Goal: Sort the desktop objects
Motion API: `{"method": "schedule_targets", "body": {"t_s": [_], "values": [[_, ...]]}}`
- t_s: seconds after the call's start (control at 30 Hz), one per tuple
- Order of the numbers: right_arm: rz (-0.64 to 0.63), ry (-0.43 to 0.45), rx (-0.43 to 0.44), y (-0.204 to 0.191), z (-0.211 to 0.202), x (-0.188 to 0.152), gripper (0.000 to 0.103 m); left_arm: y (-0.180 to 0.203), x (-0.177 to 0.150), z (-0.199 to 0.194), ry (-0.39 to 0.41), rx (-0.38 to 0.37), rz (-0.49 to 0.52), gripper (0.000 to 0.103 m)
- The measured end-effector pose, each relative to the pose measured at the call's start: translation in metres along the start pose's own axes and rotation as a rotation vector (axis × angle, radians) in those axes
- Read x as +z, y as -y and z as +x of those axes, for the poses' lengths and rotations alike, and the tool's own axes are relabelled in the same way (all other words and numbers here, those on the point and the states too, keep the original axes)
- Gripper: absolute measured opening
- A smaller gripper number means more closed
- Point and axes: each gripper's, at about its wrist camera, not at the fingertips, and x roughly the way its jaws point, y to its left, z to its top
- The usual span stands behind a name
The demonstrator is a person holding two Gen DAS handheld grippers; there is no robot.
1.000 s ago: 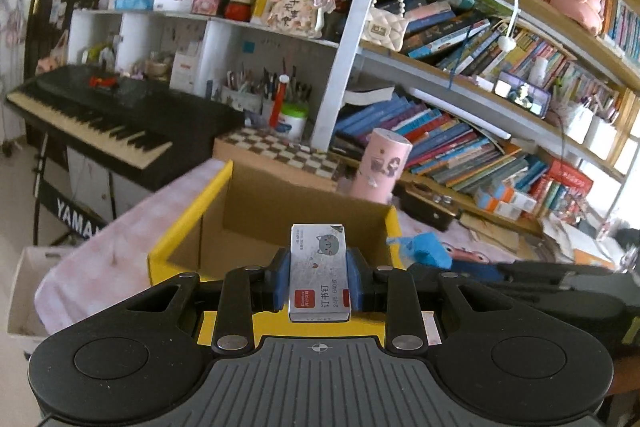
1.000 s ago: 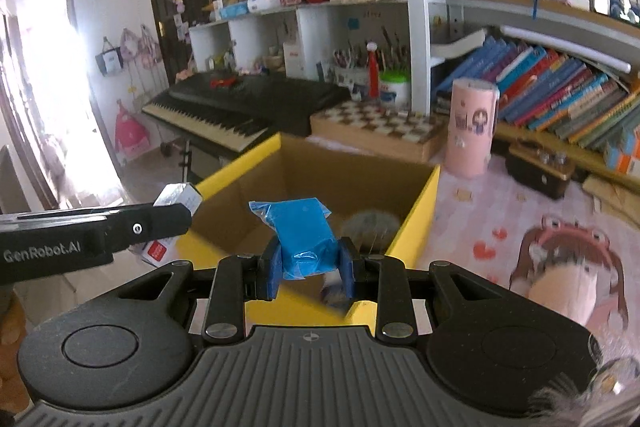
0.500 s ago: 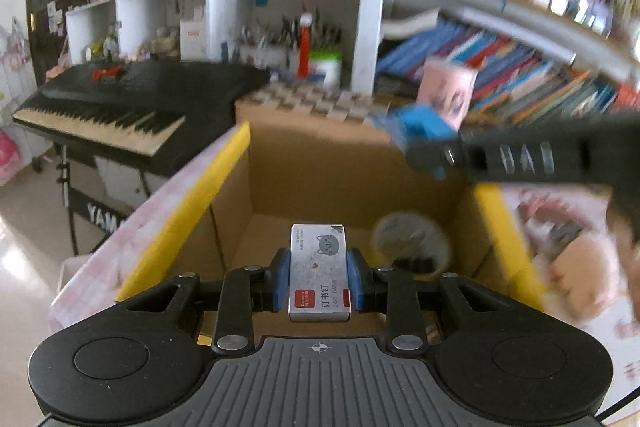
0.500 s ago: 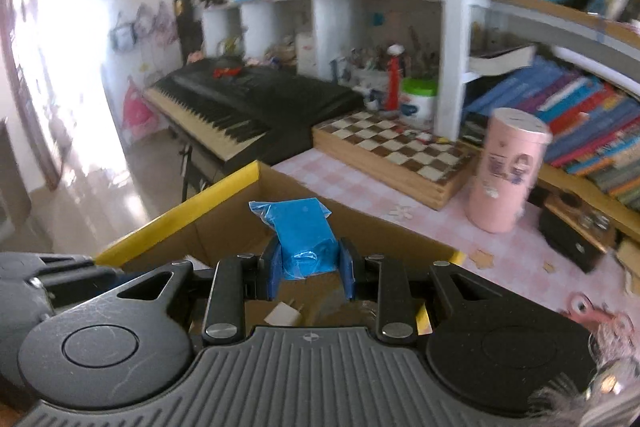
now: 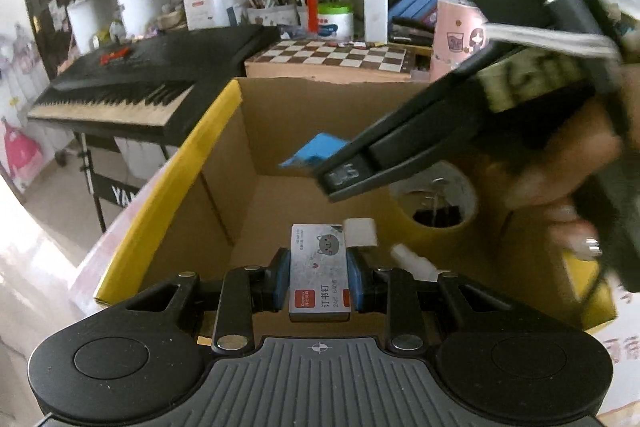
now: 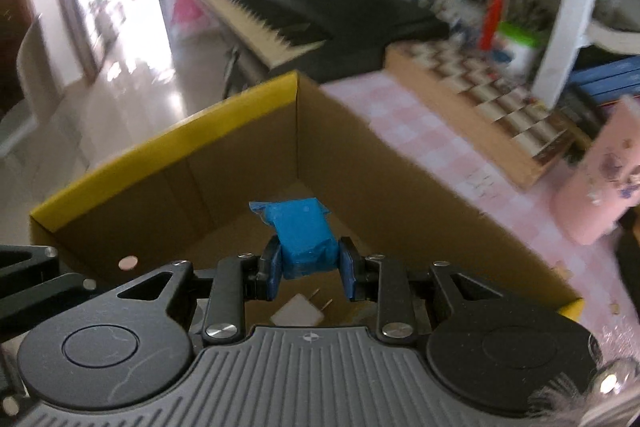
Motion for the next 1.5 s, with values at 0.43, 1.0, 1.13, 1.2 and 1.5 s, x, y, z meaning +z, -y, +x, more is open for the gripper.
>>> {"method": "schedule_targets", "body": {"t_s": [0.43,1.0,1.13,1.2,1.5], "values": [[-0.151,-0.056,0.028,-0.013,0.011,0.003,0.063,0.006,-0.003,-0.005,0.022,-0.051,-0.081,0.038],[0.109,0.33,-0.074,-0.008,-0.131,-0.043,0.064,-0.009,-0.006,-0.09,0.276,-0.006,-0.122,0.086],[0.184,0.386,-0.141,-0.014,-0.161,-0.069,0.064,-0.016,-0.013,-0.107,0.317,-0.01,-0.143,0.09],[0.209,0.4,-0.169,-0.018,-0.171,-0.084,0.062,-0.018,-0.021,-0.116,0.335,-0.017,-0.146,0.091],[0.288,0.39,-0.297,-0.054,-0.199,-0.146,0.059,-0.02,-0.057,-0.141,0.346,-0.08,-0.123,0.092]]}}
